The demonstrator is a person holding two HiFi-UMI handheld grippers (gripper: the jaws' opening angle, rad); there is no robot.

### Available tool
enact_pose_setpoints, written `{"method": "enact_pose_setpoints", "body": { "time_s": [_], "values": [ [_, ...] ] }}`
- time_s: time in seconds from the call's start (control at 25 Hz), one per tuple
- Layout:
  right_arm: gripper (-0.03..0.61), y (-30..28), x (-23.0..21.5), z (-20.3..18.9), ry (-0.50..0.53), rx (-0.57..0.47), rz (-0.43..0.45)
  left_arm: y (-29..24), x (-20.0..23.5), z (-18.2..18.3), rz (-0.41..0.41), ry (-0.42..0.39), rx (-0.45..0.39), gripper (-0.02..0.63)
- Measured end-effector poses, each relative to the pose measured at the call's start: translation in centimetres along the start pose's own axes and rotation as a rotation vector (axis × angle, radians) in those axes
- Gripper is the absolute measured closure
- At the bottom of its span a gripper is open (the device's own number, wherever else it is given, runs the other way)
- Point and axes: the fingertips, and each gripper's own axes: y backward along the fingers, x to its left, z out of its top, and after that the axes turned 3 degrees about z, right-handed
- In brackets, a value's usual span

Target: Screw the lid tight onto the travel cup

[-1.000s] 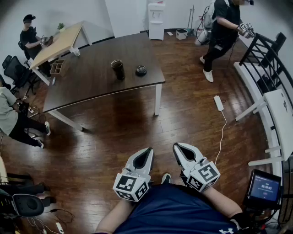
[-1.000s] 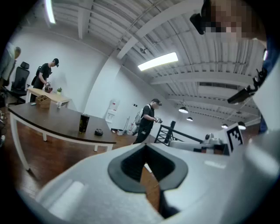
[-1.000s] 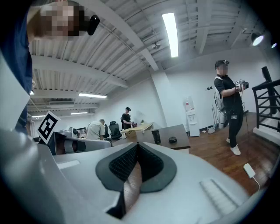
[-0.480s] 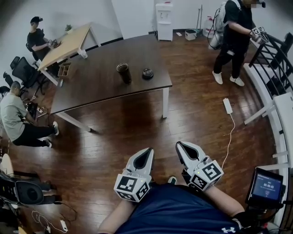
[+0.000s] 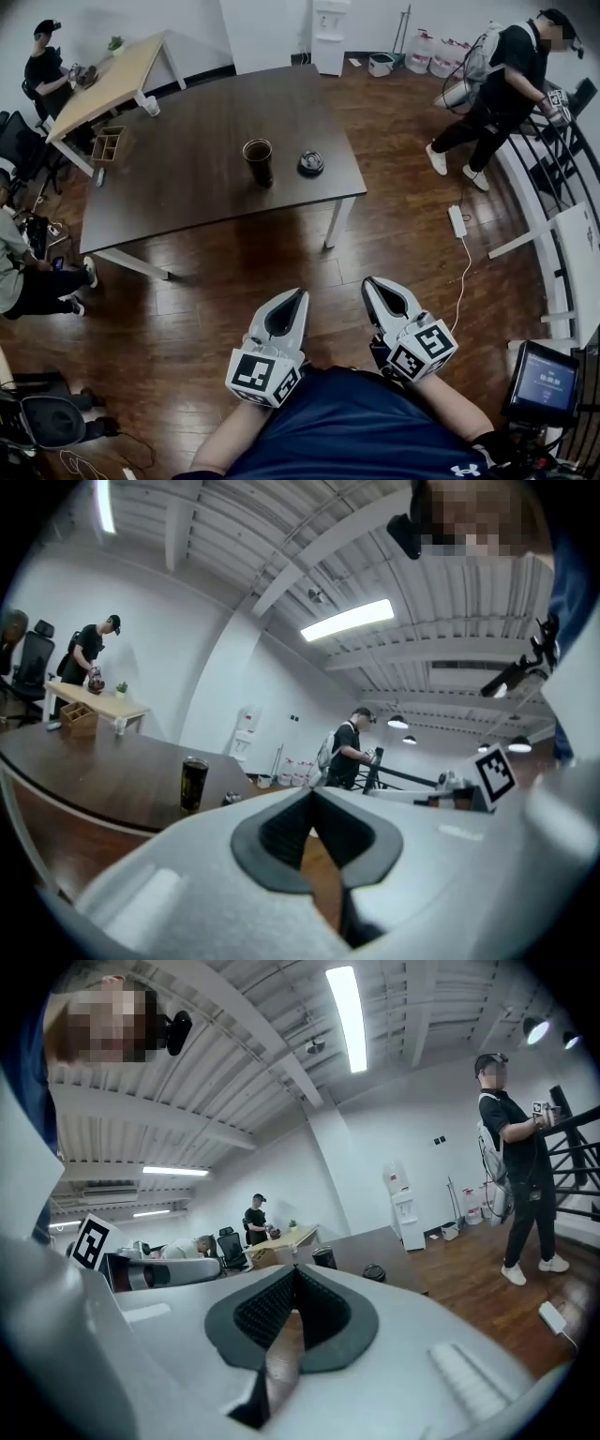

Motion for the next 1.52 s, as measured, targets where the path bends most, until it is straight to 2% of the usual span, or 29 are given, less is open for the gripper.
{"method": "enact_pose_setpoints", "body": {
  "time_s": [0.08,0.28,0.44,0.56,0.72,0.92,1.08,1.12,1.16,1.24,1.4,1.52],
  "values": [
    [0.568,-3.2,0.6,0.6,0.015,0.006,-0.013,-0.7,2.7,2.1,-0.007,-0.015,-0.021,0.609],
    [0.568,-10.2,1.2,1.0,0.054,0.036,-0.027,-3.0,9.3,3.4,-0.025,0.000,-0.003,0.609],
    [0.568,-13.1,-0.6,1.2,0.050,0.085,-0.041,-5.2,12.0,3.3,-0.013,0.039,0.013,0.609],
    [0.568,-15.6,-2.6,1.1,0.093,0.135,-0.018,-7.8,13.5,3.6,0.007,0.062,0.028,0.609],
    [0.568,-20.2,-6.1,0.8,0.132,0.178,0.044,-11.6,16.6,3.8,0.095,0.028,0.032,0.609],
    [0.568,-25.1,-12.9,1.5,0.223,0.227,0.046,-16.3,19.4,4.6,0.214,-0.032,0.023,0.609],
    [0.566,-28.7,-15.7,0.1,0.236,0.321,0.110,-19.1,22.1,3.1,0.263,-0.056,0.084,0.567],
    [0.547,-29.7,-16.3,-0.7,0.237,0.358,0.123,-19.7,23.0,2.3,0.273,-0.054,0.112,0.557],
    [0.501,-30.6,-16.9,-1.6,0.238,0.396,0.132,-20.2,23.9,1.3,0.279,-0.053,0.144,0.540],
    [0.440,-32.2,-18.1,-3.3,0.261,0.466,0.134,-21.2,25.5,-0.7,0.274,-0.046,0.213,0.475],
    [0.429,-35.3,-21.1,-5.7,0.415,0.580,0.128,-23.0,27.5,-3.2,0.225,-0.039,0.310,0.368],
    [0.311,-37.0,-23.3,-8.6,0.444,0.735,0.142,-23.6,28.4,-3.5,0.198,-0.038,0.334,0.354]
  ]
}}
